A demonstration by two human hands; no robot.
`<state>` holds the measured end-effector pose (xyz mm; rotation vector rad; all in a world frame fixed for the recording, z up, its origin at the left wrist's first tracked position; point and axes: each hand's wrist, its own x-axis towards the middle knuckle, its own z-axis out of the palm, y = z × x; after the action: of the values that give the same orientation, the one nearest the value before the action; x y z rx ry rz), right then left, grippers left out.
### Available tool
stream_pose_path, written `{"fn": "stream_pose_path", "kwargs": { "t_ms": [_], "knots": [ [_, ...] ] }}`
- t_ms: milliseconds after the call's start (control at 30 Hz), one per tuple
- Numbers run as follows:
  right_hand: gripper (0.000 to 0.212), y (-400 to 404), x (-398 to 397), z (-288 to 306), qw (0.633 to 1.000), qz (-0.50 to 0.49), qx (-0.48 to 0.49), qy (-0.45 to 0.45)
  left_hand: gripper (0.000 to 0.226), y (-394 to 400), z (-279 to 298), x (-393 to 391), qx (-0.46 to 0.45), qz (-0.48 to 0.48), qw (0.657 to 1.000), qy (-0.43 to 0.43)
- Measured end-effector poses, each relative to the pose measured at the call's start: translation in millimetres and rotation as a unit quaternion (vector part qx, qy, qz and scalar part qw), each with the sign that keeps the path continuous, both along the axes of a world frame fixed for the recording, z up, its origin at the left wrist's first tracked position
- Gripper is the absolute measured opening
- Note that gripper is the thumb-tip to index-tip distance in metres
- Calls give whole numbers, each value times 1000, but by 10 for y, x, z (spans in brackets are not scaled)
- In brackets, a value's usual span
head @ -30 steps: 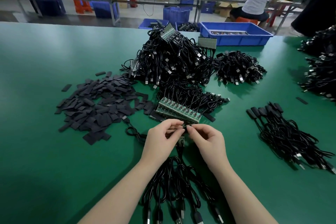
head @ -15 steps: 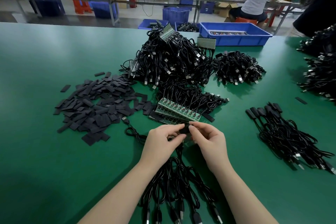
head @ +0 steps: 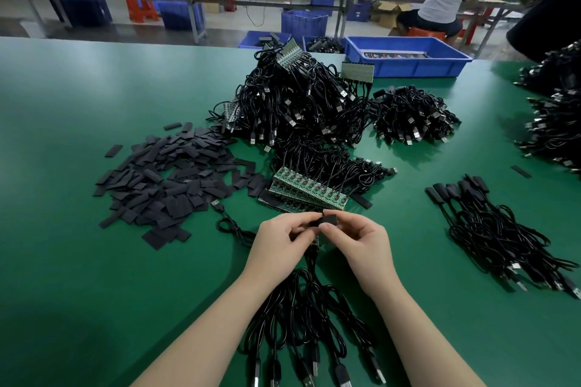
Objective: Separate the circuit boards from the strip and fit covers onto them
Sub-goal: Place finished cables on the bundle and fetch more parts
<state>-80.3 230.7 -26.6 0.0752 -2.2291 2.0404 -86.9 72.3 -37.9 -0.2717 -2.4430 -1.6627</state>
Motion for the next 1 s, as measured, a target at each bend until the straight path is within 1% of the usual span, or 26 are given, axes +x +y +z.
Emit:
{"fn": "stream_pose_path", "kwargs": {
  "t_ms": [133, 400, 567, 633, 700, 733, 800, 867, 933, 1000],
  "knots": [
    [32, -17, 2, 8, 1000, 4, -5, 1, 27, -8, 1, -5, -5, -6, 1000, -3],
    [23, -23, 21, 16, 1000, -13, 14, 7, 25, -11, 22, 10, -4, -8, 1000, -3],
    [19, -17, 31, 26, 1000, 9, 12, 3, 22, -6, 31, 9, -3, -6, 1000, 0],
    [18, -23, 26, 32, 1000, -1, 12, -1, 22, -1, 33, 20, -7, -3, 1000, 4],
    [21, -19, 17, 30, 1000, -24, -8, -4, 25, 6, 44, 41, -39, -1, 999, 22],
    [21, -11, 12, 27, 999, -39, -22, -9, 28, 8, 49, 48, -72, 3, 997, 36],
    [17, 10, 4, 22, 997, -64, -46, -25, 33, -14, 65, 40, -168, 10, 983, 72],
    [15, 19, -5, 22, 994, -78, -64, -32, 35, -61, 84, 15, -236, -27, 969, 70],
    [12, 17, -11, 22, 994, -83, -66, -32, 35, -109, 89, -15, -247, -82, 965, 28],
    [11, 7, -14, 23, 995, -80, -58, -32, 26, -134, 94, -36, -241, -100, 965, 14]
  ]
}}
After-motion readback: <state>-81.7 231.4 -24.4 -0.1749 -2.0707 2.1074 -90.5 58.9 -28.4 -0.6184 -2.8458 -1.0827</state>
